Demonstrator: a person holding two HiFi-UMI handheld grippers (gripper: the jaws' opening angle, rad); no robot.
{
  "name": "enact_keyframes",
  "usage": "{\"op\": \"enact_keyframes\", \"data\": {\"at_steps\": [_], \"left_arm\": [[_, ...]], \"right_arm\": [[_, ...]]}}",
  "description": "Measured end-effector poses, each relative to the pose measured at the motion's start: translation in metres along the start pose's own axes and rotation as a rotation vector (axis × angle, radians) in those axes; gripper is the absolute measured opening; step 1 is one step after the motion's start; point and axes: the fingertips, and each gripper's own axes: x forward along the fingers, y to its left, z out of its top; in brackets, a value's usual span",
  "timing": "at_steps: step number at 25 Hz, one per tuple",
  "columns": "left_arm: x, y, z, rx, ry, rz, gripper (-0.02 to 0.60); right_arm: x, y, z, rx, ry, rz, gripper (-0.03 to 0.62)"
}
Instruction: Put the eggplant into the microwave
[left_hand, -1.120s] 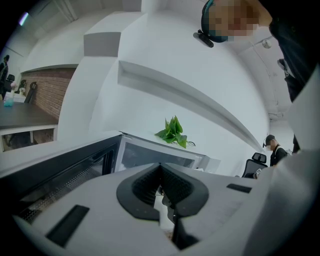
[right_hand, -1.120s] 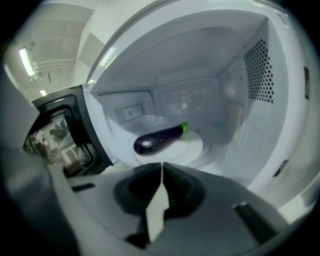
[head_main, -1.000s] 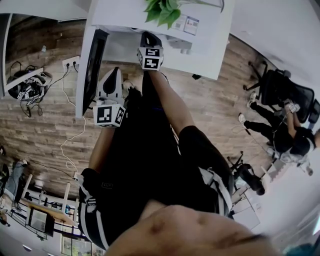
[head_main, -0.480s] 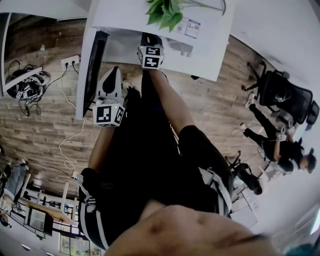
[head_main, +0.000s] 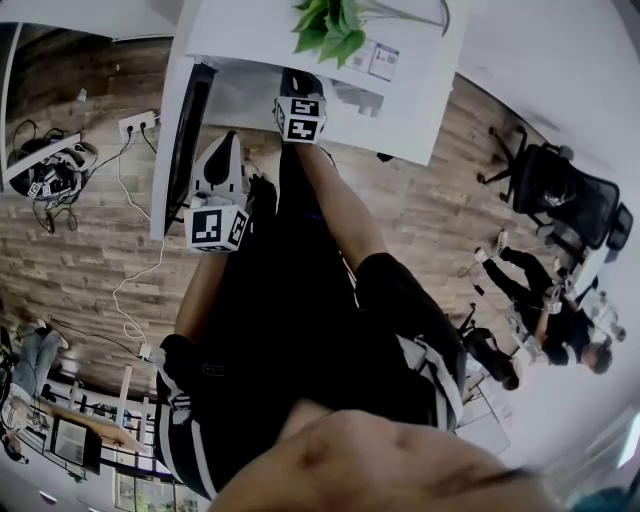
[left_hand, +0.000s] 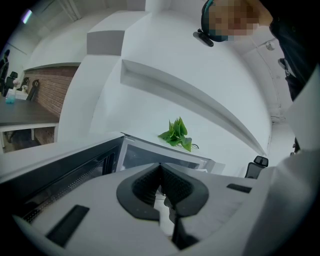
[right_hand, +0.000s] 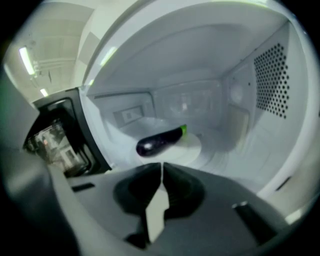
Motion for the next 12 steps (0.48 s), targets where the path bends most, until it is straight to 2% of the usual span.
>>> {"op": "enact_keyframes", "data": {"at_steps": [12], "left_arm": [[-0.02, -0.013, 0.029, 0.01, -0.081, -0.016, 0.032]], "right_arm": [[-0.044, 0.014, 0.016, -0.026, -0.033, 0.016, 0.037]]}}
